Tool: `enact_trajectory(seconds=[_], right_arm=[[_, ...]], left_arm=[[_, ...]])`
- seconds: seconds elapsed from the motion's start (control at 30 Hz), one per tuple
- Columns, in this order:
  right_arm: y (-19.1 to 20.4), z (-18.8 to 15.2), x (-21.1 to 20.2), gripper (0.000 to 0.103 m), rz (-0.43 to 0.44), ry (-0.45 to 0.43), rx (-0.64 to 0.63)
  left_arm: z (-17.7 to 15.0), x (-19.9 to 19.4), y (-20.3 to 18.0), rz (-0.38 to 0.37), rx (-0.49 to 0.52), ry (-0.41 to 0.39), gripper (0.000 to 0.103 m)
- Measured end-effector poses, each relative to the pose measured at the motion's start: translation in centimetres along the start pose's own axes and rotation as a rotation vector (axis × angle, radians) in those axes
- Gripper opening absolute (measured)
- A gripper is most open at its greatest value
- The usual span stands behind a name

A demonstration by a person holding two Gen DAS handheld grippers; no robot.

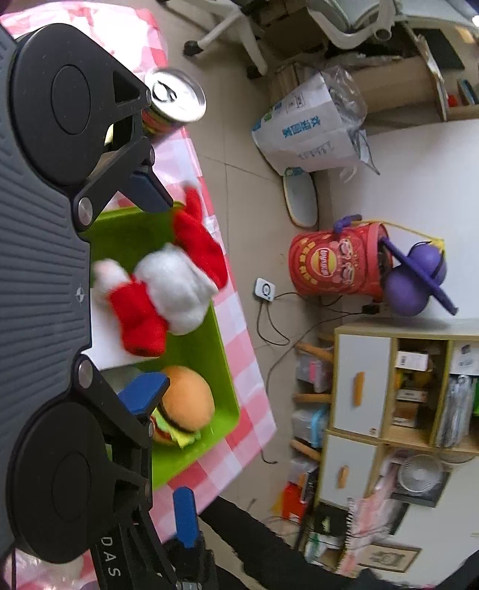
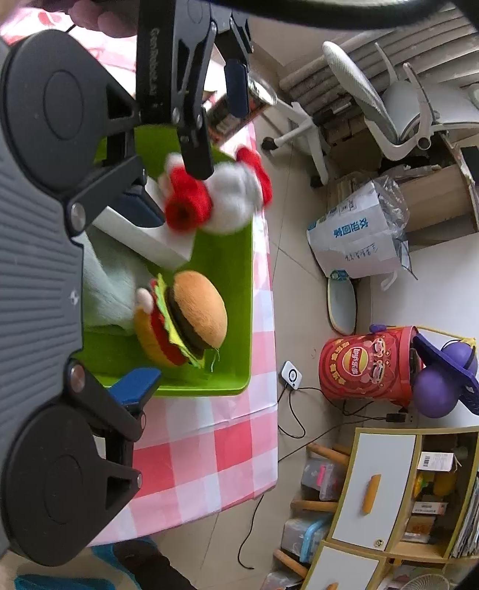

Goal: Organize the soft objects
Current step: 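Carry the Santa and hamburger plushes into the green bin and release them, then move both tools back toward the white gloves on the table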

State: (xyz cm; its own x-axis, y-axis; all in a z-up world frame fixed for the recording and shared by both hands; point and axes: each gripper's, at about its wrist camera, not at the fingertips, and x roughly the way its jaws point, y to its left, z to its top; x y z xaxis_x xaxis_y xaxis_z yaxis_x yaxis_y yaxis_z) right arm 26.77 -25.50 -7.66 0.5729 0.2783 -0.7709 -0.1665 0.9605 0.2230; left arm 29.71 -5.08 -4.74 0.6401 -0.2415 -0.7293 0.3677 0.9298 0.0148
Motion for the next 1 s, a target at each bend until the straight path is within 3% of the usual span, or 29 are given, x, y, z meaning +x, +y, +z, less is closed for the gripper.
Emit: enact_trajectory(seconds=[0.1,0.43,1.0], right_arm=[[0.6,-0.5,-2.1,0.065,0.018,-0.009,-0.002],[2.9,-3.2,-7.9,0.067,0.047,-0.026,-0.033],[3.9,-10.5,-12.6,0.068,0.065,0.003,-0.028]], left_arm=[[-0.5,-2.5,0.2,-0.005,-0.020,-0.032,0.096],[-3.6,-9.0,1.4,-0.007,-0.103,-0.059,0.098],[-13.0,-13.8,0.9,-0.064,-0.235,-0.033,0.098]])
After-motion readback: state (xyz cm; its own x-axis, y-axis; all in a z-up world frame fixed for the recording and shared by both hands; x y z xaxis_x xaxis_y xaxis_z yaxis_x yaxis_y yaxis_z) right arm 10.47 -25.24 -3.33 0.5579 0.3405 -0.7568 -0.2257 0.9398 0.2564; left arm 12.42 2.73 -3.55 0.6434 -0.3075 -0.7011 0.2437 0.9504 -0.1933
